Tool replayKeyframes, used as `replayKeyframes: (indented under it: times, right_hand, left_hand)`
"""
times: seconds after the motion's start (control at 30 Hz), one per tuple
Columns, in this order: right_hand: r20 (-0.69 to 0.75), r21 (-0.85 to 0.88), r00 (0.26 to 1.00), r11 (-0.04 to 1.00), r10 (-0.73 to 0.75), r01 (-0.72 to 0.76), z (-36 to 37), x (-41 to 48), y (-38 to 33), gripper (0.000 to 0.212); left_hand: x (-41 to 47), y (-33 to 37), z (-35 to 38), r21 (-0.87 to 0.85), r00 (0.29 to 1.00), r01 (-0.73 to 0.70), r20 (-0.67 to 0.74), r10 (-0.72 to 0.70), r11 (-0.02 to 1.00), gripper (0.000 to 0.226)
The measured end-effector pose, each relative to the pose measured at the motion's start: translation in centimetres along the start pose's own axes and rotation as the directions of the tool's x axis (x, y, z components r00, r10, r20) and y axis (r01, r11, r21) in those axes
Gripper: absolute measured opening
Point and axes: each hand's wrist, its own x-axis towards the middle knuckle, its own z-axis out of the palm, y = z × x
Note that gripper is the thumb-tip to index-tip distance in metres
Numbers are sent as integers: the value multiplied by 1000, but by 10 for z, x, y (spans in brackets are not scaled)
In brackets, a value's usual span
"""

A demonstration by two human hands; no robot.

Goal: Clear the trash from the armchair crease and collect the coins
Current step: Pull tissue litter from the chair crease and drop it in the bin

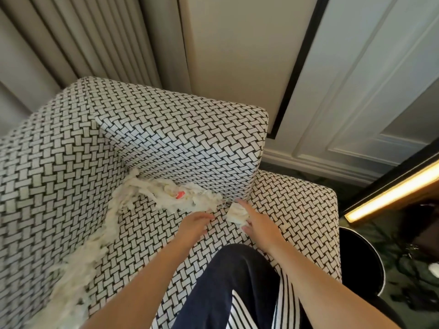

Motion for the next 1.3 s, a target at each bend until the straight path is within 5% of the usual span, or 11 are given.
replayKeyframes:
  times: [0.13, 0.33, 0.53, 0.77, 1.07, 1.3]
  right_hand:
    - [148, -14, 988, 999, 52, -51, 5, 12, -13, 83]
    - [50, -65, 992, 991, 116, -113, 9, 8, -14, 54]
    - [-81, -10, 987, 990, 140, -141, 6, 1, -8, 30]
    - [-141, 180, 983, 979, 120, -94, -2, -6, 4, 25]
    - [-292, 433, 937, 900, 193, -51, -37, -36, 19, 22]
    - [-395, 602, 821, 791, 414, -109, -73, -83, 73, 21]
  left_hand:
    - [1, 1, -2, -184, 999, 32, 36, -26, 982, 22]
    - [13, 12, -10, -495, 968, 195, 234, -86, 847, 30]
    - [27, 16, -3, -530, 955, 290, 103, -278, 797, 43]
    - [17, -1, -2, -535, 977, 176, -10, -215, 826, 38]
    - [-17, 22, 20, -245, 994, -32, 96, 57, 969, 19]
    - [-33, 60, 94, 19, 922, -254, 307, 236, 967, 17]
